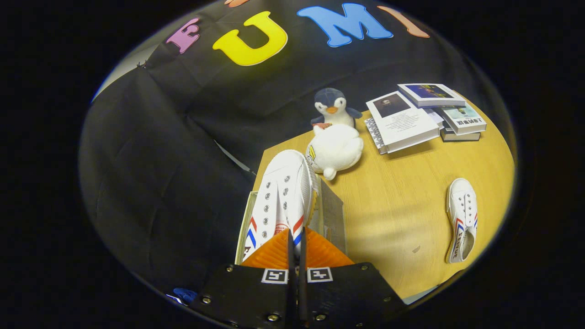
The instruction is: Open the storage box then place both shoes into the box .Put the left shoe in first, then the right shoe, with the right side of both shoes facing outward in a uniform manner.
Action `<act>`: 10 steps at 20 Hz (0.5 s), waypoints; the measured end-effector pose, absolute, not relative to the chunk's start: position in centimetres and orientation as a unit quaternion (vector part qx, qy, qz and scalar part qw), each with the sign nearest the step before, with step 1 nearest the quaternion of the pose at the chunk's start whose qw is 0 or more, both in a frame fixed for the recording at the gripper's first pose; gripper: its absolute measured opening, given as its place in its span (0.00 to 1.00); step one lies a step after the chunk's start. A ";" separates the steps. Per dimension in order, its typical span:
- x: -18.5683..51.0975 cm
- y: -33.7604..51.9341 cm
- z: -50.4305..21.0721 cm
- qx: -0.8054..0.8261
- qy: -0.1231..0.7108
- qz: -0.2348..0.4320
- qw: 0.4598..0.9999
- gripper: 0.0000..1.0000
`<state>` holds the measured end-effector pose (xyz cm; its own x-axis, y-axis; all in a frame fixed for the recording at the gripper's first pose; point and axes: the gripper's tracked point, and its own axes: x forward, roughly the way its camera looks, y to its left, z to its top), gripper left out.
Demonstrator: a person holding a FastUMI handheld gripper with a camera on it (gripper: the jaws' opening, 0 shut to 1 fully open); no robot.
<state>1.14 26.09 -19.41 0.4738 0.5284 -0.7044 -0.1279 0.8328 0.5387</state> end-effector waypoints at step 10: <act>-0.2 32.0 -23.5 0.184 0.503 0.207 0.819 0.01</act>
